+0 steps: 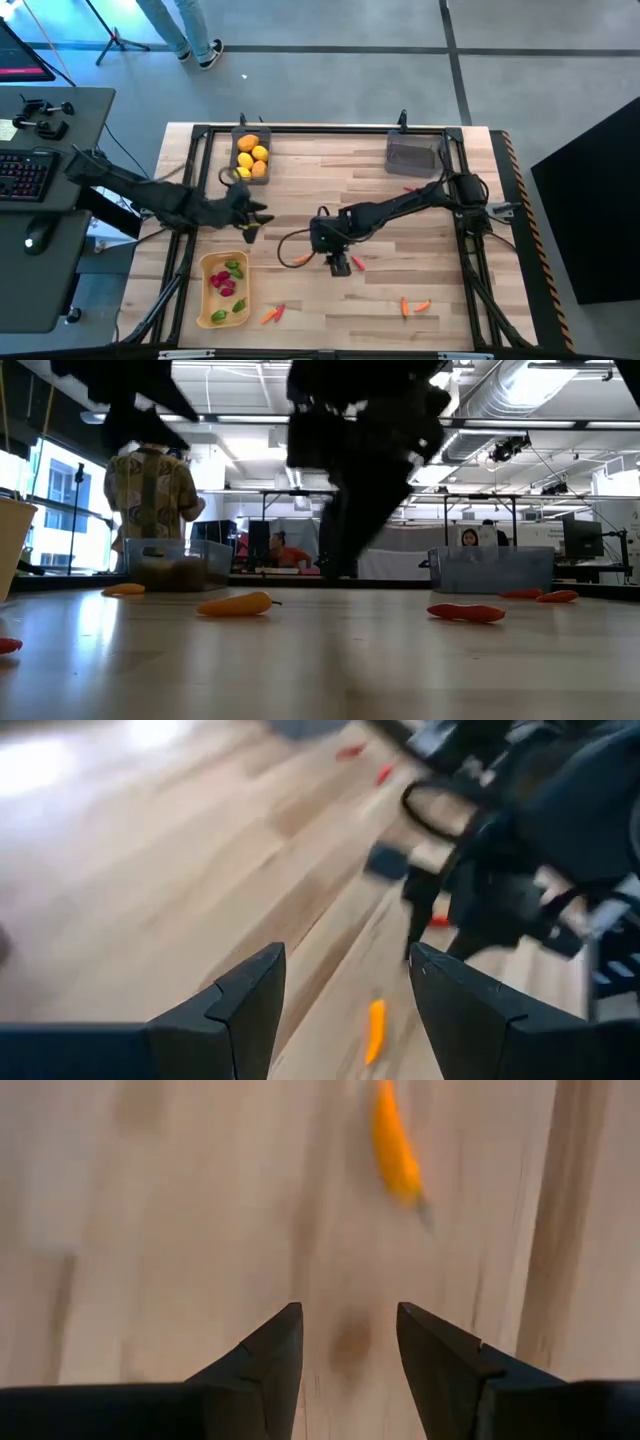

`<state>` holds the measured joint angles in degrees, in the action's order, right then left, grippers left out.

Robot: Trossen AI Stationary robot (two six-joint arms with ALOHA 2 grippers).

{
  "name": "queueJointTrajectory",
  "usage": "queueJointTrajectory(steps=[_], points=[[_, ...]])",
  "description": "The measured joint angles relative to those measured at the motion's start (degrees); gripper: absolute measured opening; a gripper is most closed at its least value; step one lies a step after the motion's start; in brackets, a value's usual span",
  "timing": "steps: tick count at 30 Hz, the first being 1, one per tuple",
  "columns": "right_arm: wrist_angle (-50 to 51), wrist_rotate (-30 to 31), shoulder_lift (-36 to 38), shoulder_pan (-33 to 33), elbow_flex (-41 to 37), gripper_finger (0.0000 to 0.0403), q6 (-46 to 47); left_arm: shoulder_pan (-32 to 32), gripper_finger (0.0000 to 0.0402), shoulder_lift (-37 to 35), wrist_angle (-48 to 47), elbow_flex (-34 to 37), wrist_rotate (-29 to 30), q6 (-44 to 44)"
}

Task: Sort produce into baskets
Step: Put the center red chili into the right black bin

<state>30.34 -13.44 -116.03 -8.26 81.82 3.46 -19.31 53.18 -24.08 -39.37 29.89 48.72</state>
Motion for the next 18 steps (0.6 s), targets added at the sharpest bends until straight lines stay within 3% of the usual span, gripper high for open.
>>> queueJointTrajectory(steps=[6,13,18], points=[[12.7,1.36,5.97,-0.5,-2.61,0.0151,4.67,1.99,0.02,6.15,4.63,3.09,-3.36,2.43],[8.88,7.15,14.28,-7.29,-14.31,0.0151,30.9,6.75,0.02,13.64,4.41,-0.24,-6.36,-5.82],[4.14,14.57,13.21,-11.91,-14.34,0.0151,38.77,9.38,0.02,16.0,4.82,-0.81,-8.89,-10.43]])
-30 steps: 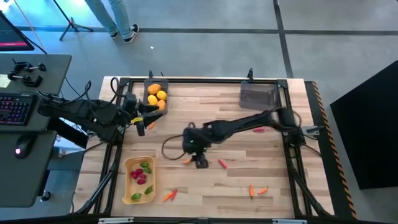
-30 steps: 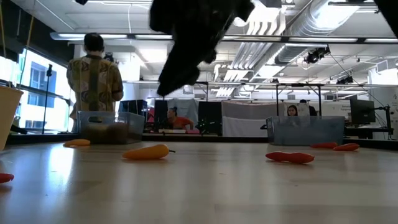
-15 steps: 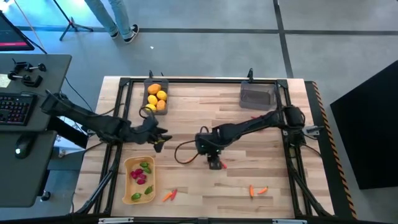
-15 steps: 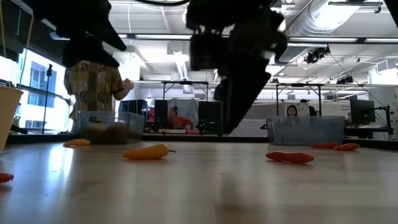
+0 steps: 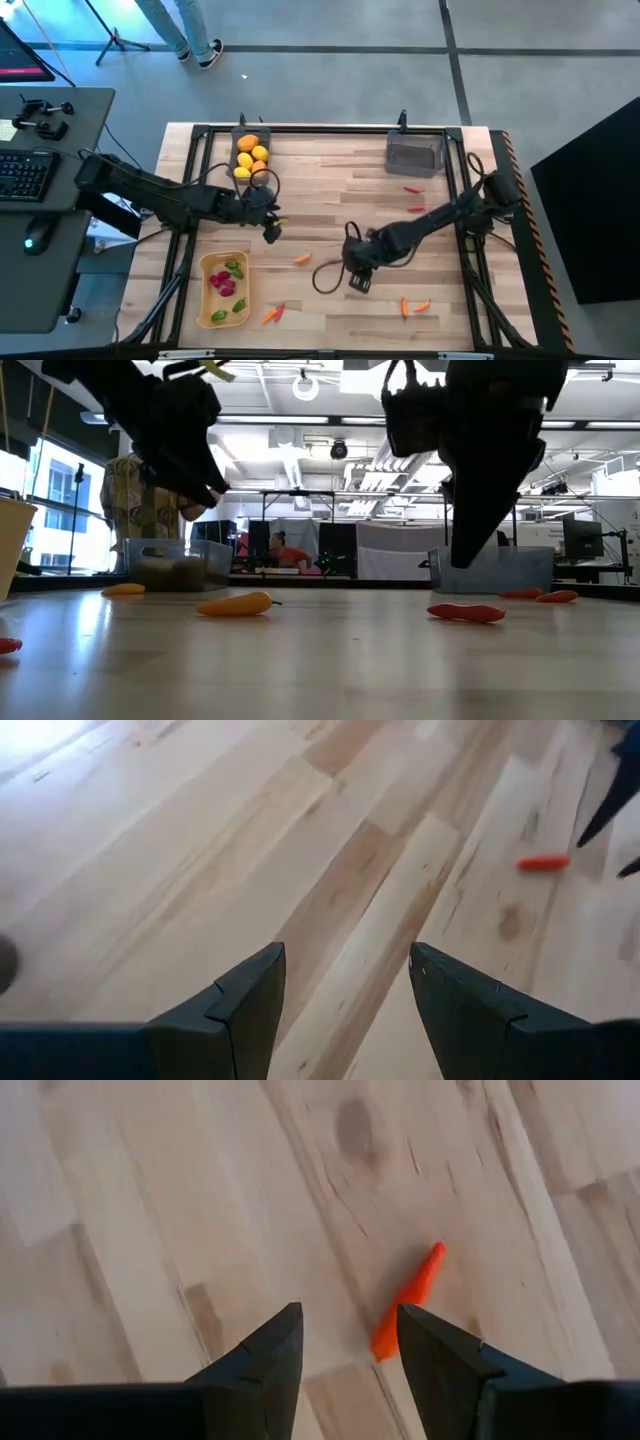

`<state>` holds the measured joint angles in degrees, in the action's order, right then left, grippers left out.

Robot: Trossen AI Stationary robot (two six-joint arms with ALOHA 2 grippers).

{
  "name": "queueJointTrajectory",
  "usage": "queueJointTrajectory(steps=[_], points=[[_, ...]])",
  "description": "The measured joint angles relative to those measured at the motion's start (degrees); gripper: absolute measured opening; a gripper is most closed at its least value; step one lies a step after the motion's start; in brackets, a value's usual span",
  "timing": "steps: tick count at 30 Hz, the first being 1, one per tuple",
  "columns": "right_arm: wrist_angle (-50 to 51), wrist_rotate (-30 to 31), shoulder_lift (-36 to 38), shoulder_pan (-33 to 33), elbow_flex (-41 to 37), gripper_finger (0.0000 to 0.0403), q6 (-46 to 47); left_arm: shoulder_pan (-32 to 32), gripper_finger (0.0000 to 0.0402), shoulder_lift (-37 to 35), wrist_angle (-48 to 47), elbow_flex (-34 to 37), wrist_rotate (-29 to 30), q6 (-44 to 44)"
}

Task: Sort produce into baskets
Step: Put the center red chili into the right black bin

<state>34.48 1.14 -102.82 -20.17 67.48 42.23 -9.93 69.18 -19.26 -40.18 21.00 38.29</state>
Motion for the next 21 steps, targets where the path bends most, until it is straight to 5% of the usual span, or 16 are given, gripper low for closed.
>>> queueJointTrajectory(steps=[7,21], points=[[4.06,6.81,-3.87,-0.64,-0.1,0.0151,5.92,0.17,0.02,0.66,-0.12,0.02,-1.44,-9.37],[1.19,4.67,-6.88,-1.0,0.11,0.0134,6.13,0.15,0.02,0.66,-0.38,0.02,-1.54,-9.93]])
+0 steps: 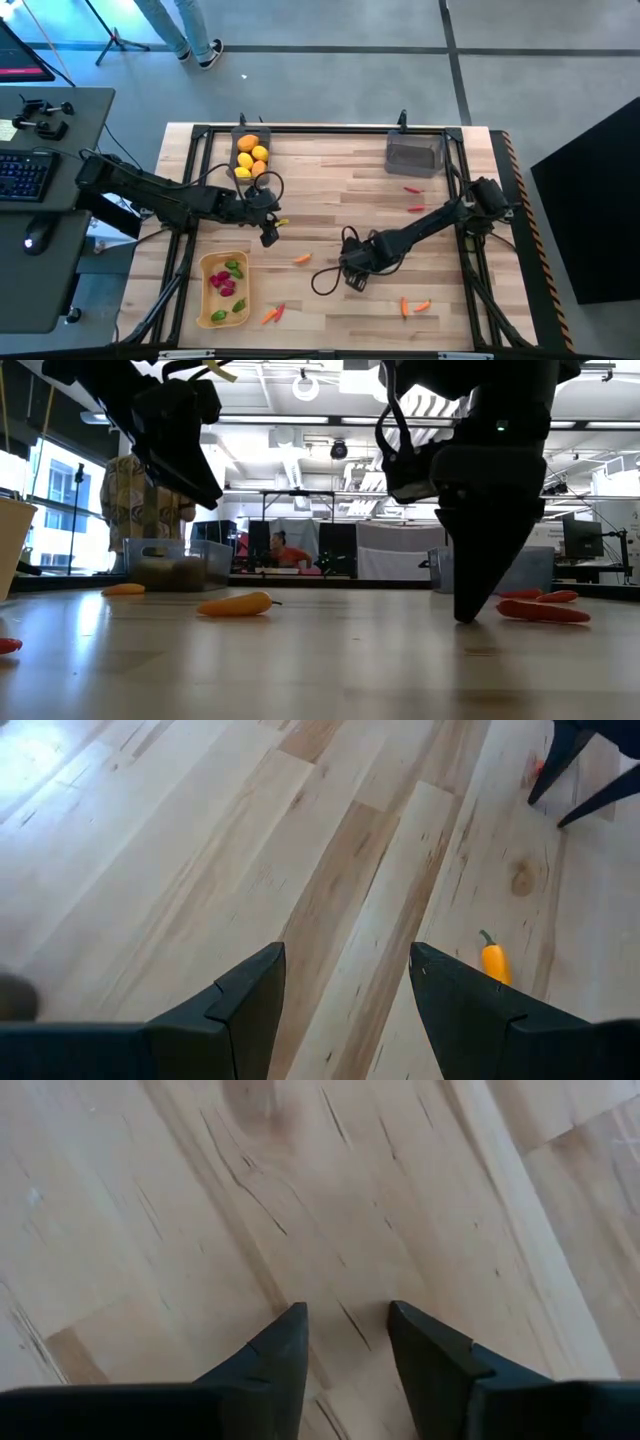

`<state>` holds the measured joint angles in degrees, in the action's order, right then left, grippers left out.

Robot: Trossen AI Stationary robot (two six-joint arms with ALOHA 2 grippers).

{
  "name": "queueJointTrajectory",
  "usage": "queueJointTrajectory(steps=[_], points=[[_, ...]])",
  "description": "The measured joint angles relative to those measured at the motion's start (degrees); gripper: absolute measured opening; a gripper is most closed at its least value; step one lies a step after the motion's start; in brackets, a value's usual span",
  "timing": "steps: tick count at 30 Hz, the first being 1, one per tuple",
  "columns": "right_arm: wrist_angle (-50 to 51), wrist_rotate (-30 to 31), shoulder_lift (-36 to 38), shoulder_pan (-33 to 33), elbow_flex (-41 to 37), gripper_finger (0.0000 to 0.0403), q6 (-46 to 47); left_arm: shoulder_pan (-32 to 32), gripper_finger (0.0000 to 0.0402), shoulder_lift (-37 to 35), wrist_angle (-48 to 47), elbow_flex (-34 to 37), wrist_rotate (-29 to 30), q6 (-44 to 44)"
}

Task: Sort produce into baskets
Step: Put the center red chili into the right black bin

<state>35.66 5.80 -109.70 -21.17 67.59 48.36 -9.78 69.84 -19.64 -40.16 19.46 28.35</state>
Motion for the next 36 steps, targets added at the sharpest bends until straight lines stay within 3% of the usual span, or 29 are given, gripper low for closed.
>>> queueJointTrajectory(steps=[5,11,15,20,26,36], points=[[0.7,-0.1,2.64,1.75,-0.22,0.0106,0.34,0.02,0.02,0.0,0.02,0.0,-0.02,-0.52],[9.87,9.36,13.87,3.28,-0.23,0.0102,7.34,0.02,0.02,0.0,0.06,0.0,-1.03,-0.52],[12.13,10.93,22.06,-0.01,-3.12,0.0125,10.01,0.02,0.02,0.0,0.17,0.0,-1.21,-0.47],[6.84,6.41,27.72,-6.59,-12.4,0.0177,14.35,0.02,0.02,0.0,0.22,0.0,-1.07,1.17],[-4.84,5.71,26.83,-6.31,-20.94,0.0205,10.93,0.02,0.02,0.0,0.26,0.0,-0.73,2.5],[-14.14,1.63,24.74,-1.86,-25.35,0.0172,-1.68,0.02,0.02,0.0,0.22,0.0,2.05,3.03]])
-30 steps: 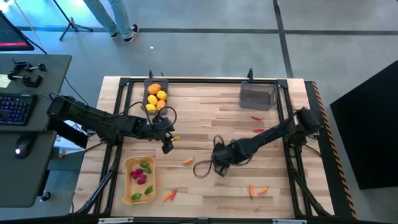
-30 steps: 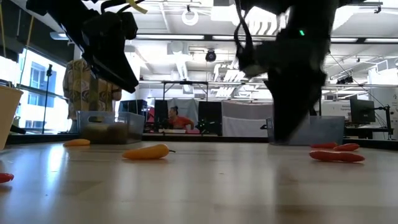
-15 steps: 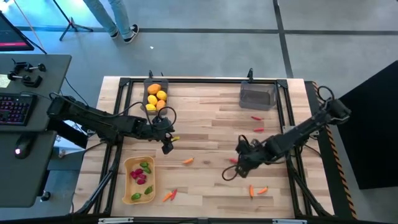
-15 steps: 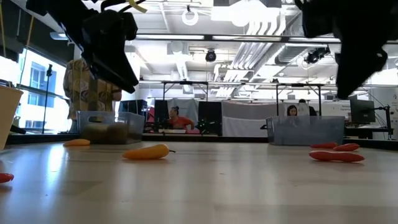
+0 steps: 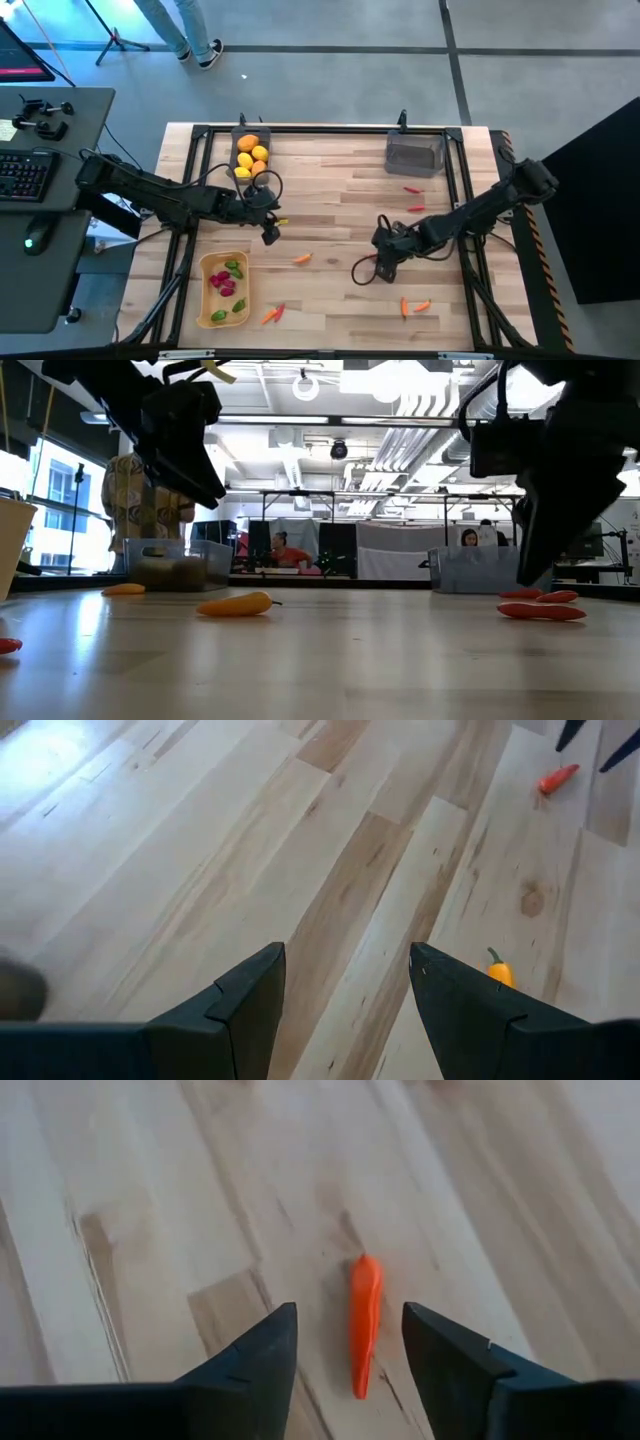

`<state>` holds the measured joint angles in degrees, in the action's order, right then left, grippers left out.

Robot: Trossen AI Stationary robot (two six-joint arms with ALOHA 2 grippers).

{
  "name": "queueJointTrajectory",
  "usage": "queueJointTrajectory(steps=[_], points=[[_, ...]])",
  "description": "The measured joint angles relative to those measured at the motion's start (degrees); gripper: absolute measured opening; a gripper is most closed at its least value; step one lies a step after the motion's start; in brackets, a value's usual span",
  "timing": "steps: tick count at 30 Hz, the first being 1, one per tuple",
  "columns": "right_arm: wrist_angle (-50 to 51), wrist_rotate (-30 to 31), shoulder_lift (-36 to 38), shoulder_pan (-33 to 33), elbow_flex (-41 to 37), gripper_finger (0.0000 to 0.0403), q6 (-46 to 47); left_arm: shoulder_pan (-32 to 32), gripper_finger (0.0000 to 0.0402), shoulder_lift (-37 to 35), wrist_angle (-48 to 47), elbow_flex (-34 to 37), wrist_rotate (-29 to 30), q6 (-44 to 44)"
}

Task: Sort produce into baskets
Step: Put the center red chili into the right black bin

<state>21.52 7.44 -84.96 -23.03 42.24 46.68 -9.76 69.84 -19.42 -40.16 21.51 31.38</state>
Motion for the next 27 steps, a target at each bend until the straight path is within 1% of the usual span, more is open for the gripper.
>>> queueJointTrajectory(steps=[5,10,13,15,17,19,20,22,24,26,27], points=[[-1.17,-1.65,-3.69,-0.3,0.0,0.0148,-3.29,0.0,0.02,0.0,0.0,0.0,1.29,1.52],[-1.85,0.28,-6.22,-0.27,0.02,0.0146,-3.2,0.0,0.02,0.0,-0.02,0.0,1.81,2.63],[-2.1,-0.82,-6.81,-0.24,0.17,0.0141,-3.24,0.0,0.02,0.0,0.02,0.0,1.88,2.6],[-1.96,-1.75,-6.81,-0.11,0.17,0.0121,-1.69,0.0,0.02,0.0,0.02,0.0,1.88,2.66],[-2.1,-2.25,-6.29,0.29,0.09,0.008,1.99,0.0,0.02,0.0,0.85,0.05,1.23,3.71],[-4.4,-4.43,-5.19,1.02,-0.13,0.0028,4.34,-0.07,0.02,-0.33,3.85,0.07,-1.28,3.15],[-6.38,-4.81,-4.13,1.52,-0.13,0.0015,4.47,-0.16,0.02,-0.5,5.62,0.07,-2.81,2.16],[-9.03,-5.12,-0.91,2.93,0.01,0.0016,4.52,-0.21,0.02,-0.57,8.8,0.02,-4.34,0.15],[-8.52,-3.9,2.87,4.83,0.04,0.0013,4.5,-0.15,0.02,-0.48,9.9,0.02,-4.35,-1.25],[-5.04,-0.34,8.18,6.9,-0.02,0.0005,4.52,0.44,0.02,-0.5,10.63,0.03,-4.3,-2.04],[-3.27,2.65,11.39,8.06,-0.01,0.0005,5.17,0.77,0.02,-0.5,10.55,0.02,-4.36,-2.37]])
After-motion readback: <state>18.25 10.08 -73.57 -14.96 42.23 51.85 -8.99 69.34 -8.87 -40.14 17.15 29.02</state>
